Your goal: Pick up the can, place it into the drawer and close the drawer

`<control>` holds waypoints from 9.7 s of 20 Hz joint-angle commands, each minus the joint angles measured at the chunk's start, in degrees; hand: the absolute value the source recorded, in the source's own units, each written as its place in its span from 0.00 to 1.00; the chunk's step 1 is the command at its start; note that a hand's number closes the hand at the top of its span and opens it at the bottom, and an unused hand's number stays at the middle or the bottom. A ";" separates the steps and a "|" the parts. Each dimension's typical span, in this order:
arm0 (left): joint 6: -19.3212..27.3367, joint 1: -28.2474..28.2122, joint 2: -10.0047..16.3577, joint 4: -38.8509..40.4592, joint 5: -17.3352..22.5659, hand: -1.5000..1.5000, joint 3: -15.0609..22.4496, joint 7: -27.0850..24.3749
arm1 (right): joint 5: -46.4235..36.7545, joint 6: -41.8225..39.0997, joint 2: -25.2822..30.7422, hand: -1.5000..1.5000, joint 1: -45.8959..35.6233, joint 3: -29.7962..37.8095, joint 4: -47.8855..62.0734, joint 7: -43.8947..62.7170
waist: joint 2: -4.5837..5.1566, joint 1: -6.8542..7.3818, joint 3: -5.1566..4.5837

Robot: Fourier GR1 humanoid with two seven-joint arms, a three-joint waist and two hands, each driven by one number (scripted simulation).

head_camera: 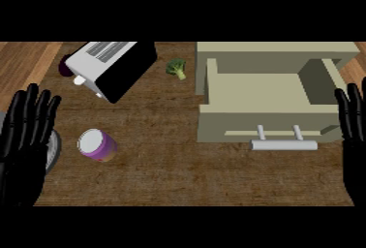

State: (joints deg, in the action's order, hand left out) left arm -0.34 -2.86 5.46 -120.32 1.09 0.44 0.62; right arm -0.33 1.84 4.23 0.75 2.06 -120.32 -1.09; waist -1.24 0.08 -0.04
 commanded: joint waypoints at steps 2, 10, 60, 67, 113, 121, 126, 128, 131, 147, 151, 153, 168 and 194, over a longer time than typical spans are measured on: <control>-8.48 1.74 4.44 2.71 9.89 0.00 -5.09 -3.31 | 0.13 -1.52 -0.08 0.00 0.16 -0.96 1.53 -1.89 | 1.26 -0.02 0.02; -19.26 -1.98 16.02 7.47 21.23 0.00 -9.44 9.28 | -2.03 4.17 -1.06 0.00 4.74 1.16 1.17 12.72 | 1.24 -0.14 0.03; -23.30 6.33 10.21 25.90 28.12 0.00 -15.00 19.93 | 25.23 -24.55 0.39 0.00 25.95 31.39 -6.41 8.01 | 1.19 -0.61 0.04; -23.11 2.99 6.99 30.59 20.68 0.00 -13.88 12.43 | 21.81 -29.28 0.35 0.00 22.86 33.54 3.31 1.75 | 1.20 -0.24 0.06; -35.61 28.73 12.13 102.31 5.75 1.00 -18.52 -29.94 | 30.89 -33.44 -0.96 0.00 20.04 42.51 -5.16 15.34 | 1.34 -0.56 0.00; -39.35 29.78 8.92 96.64 6.24 1.00 -16.08 -28.99 | 30.56 -34.77 -4.17 0.00 23.81 40.46 -6.72 13.66 | 1.14 -0.39 0.06; -23.57 28.66 2.05 90.65 10.75 1.00 -19.89 -26.98 | 32.63 -31.25 -4.20 0.00 26.66 40.05 -12.07 16.67 | 0.74 0.18 0.13; -15.38 27.85 -1.80 90.29 10.70 1.00 -21.25 -31.17 | 31.03 -31.58 -4.21 0.00 23.58 41.26 -9.17 15.65 | 0.88 0.65 0.14; -12.83 28.56 -4.25 80.91 12.86 1.00 -20.16 -24.97 | 32.28 -35.02 -4.20 0.00 26.38 42.21 -8.06 14.31 | 0.67 0.48 0.17; 9.36 28.79 -5.31 41.68 13.39 1.00 -3.26 2.10 | 32.24 -29.20 -4.19 0.00 25.82 37.96 -11.05 14.91 | 0.96 -0.06 0.11; 12.78 31.87 -5.32 39.91 12.54 1.00 -1.34 4.68 | 35.38 -31.28 -1.14 0.00 23.18 42.12 -8.76 17.52 | 1.11 -0.29 0.06; 16.49 33.21 -5.46 38.31 13.42 1.00 3.27 6.79 | 30.23 -29.21 -3.82 0.00 21.98 39.09 -7.44 15.40 | 1.14 -0.24 0.07; 30.45 56.37 -5.46 50.39 12.99 1.00 6.46 12.58 | 36.27 -30.80 -2.49 0.00 26.70 39.92 -11.31 16.99 | 1.19 -1.73 0.08; 38.23 79.52 -5.46 82.72 35.86 1.00 19.17 -2.18 | 31.34 -27.25 -2.28 0.00 20.24 36.38 -11.95 18.80 | 1.73 -3.34 0.10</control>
State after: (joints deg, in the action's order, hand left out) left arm 36.58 75.38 0.00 -40.56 33.35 16.49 0.37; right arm 30.91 -25.69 2.03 21.32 38.88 -130.63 16.76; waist 0.48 -2.95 0.07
